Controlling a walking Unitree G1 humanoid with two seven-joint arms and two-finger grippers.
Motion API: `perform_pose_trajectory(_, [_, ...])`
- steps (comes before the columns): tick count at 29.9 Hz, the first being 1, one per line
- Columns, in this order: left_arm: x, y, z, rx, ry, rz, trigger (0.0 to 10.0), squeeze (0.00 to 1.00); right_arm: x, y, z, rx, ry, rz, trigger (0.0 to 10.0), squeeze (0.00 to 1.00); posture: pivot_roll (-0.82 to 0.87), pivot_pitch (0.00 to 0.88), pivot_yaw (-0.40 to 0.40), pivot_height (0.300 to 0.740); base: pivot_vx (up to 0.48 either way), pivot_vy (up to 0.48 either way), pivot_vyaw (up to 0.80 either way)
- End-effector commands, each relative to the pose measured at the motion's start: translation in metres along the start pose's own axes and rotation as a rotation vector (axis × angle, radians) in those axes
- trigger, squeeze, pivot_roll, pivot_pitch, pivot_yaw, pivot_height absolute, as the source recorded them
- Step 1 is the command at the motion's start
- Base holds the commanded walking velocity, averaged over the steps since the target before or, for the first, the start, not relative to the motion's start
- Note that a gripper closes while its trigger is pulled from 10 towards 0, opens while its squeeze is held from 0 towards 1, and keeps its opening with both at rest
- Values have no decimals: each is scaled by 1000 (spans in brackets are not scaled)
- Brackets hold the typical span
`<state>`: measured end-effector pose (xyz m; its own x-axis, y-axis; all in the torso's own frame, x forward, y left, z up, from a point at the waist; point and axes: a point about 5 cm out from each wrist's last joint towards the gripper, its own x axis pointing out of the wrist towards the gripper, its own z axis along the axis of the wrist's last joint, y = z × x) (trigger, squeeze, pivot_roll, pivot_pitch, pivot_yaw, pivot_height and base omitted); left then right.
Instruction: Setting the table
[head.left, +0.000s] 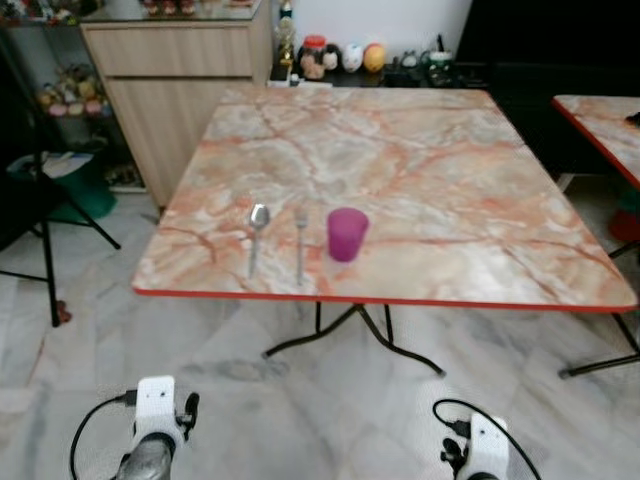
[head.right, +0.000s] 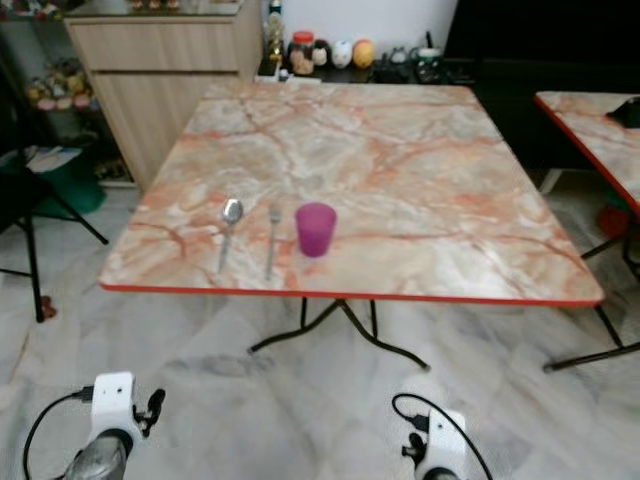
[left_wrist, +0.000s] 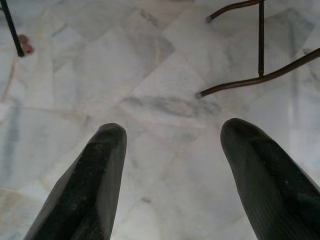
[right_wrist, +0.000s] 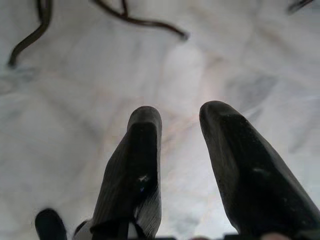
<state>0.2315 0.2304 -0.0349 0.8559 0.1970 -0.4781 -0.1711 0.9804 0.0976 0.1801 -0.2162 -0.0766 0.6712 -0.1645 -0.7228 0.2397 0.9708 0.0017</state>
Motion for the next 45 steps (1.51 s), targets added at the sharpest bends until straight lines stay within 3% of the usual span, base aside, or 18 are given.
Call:
perform_pose_trajectory(1, [-3, 9, -5, -2, 16, 28, 10000, 0, 0, 5, -2, 11, 6, 7, 10000, 0, 23, 37, -29, 740, 0, 0, 0])
perform_pose_trajectory(12, [2, 19, 11, -46, -59, 53, 10000, 0, 0, 7, -2, 13, -1, 9, 10000, 0, 26, 47, -30, 740, 0, 0, 0])
perform_pose_trajectory(15, [6, 36, 48, 1, -244, 175, 10000, 0, 0, 6, -2, 13, 0, 7, 10000, 0, 32, 49, -31, 740, 0, 0, 0])
perform_pose_trajectory(18, [5, 47, 63, -5, -318, 260, 10000, 0, 0, 6, -2, 12, 1, 7, 10000, 0, 32, 49, -31, 740, 0, 0, 0])
perform_pose_trajectory(20, [2, 66, 82, -4, -400, 403, 10000, 0, 0, 6, -3, 14, 2, 7, 10000, 0, 36, 50, -32, 740, 0, 0, 0])
perform_pose_trajectory(23, [-1, 74, 93, 10, -450, 459, 10000, 0, 0, 6, -3, 15, 3, 5, 10000, 0, 37, 50, -32, 740, 0, 0, 0])
perform_pose_trajectory(26, [-7, 86, 130, 43, -606, 534, 10000, 0, -1, 6, -3, 15, 5, 3, 10000, 0, 37, 52, -32, 740, 0, 0, 0])
perform_pose_trajectory(28, [-10, 84, 166, 50, -731, 517, 10000, 0, -1, 5, -4, 14, 6, 2, 10000, 0, 40, 54, -33, 740, 0, 0, 0])
perform_pose_trajectory(31, [-12, 72, 201, 42, -843, 413, 10000, 0, -1, 5, -4, 15, 8, 0, 10000, 0, 46, 53, -34, 740, 0, 0, 0])
perform_pose_trajectory(32, [-10, 56, 216, 6, -870, 292, 10000, 0, -1, 5, -4, 16, 9, -1, 10000, 0, 46, 53, -34, 740, 0, 0, 0])
perform_pose_trajectory(33, [-10, 56, 216, 6, -870, 292, 10000, 0, -1, 5, -4, 16, 9, -1, 10000, 0, 46, 53, -34, 740, 0, 0, 0])
perform_pose_trajectory(35, [-10, 28, 222, -5, -881, 137, 10000, 0, -1, 6, -4, 15, 10, 0, 10000, 0, 46, 52, -31, 740, 0, 0, 0])
perform_pose_trajectory(36, [-10, 28, 222, -5, -881, 137, 10000, 0, -1, 6, -4, 15, 10, 0, 10000, 0, 46, 52, -31, 740, 0, 0, 0])
perform_pose_trajectory(37, [-13, 8, 225, -3, -901, 47, 10000, 0, -1, 6, -4, 15, 10, 0, 10000, 0, 42, 52, -29, 740, 0, 0, 0])
perform_pose_trajectory(41, [-22, -23, 234, -40, -934, -53, 10000, 0, -1, 6, -4, 24, 3, -3, 10000, 0, 36, 54, -28, 740, 0, 0, 0])
perform_pose_trajectory(45, [-24, -36, 233, -63, -912, -104, 10000, 0, -1, 6, -4, 24, 4, -5, 10000, 0, 39, 54, -28, 740, 0, 0, 0])
